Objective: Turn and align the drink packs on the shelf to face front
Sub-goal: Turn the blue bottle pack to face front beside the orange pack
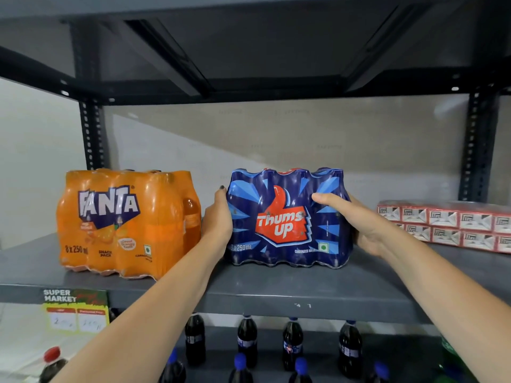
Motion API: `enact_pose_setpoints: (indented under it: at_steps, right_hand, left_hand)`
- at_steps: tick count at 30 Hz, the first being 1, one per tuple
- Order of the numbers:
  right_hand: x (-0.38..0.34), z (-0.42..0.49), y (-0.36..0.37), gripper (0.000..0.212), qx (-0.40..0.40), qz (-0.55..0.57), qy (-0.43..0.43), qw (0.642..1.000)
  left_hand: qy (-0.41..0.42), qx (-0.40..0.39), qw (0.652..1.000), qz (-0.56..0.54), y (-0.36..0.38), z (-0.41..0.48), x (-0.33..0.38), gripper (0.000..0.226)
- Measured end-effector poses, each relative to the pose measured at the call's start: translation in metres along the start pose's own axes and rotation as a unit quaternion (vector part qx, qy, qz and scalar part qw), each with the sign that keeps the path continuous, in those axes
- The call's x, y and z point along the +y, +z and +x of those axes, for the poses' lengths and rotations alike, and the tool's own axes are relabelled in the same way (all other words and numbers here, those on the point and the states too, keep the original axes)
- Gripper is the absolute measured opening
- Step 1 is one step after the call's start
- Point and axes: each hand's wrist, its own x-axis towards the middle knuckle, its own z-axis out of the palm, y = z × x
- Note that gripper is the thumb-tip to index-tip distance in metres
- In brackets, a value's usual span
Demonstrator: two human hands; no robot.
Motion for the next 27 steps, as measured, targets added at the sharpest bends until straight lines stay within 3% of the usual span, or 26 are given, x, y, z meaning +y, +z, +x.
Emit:
enact_pose_setpoints:
  at_steps: [9, 16, 19, 22, 24, 26, 27]
  right_hand:
    - [-0.003, -0.026, 0.005, 0.039, 0.011, 0.033, 0.001, 0.999]
    - [-0.007, -0.042, 0.013, 0.058, 0.019, 0.044, 0.001, 0.999]
    - [-0.005, -0.043, 0.013, 0.07, 0.041, 0.024, -0.002, 0.999]
    - [0.005, -0.04, 0.004, 0.115, 0.086, 0.025, 0.007, 0.996]
    - [0.008, -0.043, -0.007, 0.13, 0.094, 0.022, 0.021, 0.995]
    - [0.006, -0.053, -0.02, 0.119, 0.117, -0.023, 0.008, 0.993]
    - [0.002, -0.057, -0.03, 0.1, 0.14, -0.042, -0.021, 0.989]
  left_hand:
    - [0.019, 0.035, 0.998, -0.045, -0.009, -0.026, -0.01, 0.043]
    - [0.046, 0.037, 0.993, -0.102, -0.017, -0.056, -0.007, 0.034]
    - [0.14, 0.036, 0.98, -0.14, -0.017, -0.066, -0.014, 0.035]
    - [0.365, 0.036, 0.923, -0.12, -0.015, -0.087, -0.02, 0.045]
    - [0.537, 0.048, 0.842, -0.016, -0.009, -0.102, -0.021, 0.047]
    - [0.671, 0.052, 0.734, 0.095, 0.006, -0.116, -0.023, 0.05]
    - [0.707, 0.035, 0.695, 0.125, 0.015, -0.12, -0.024, 0.051]
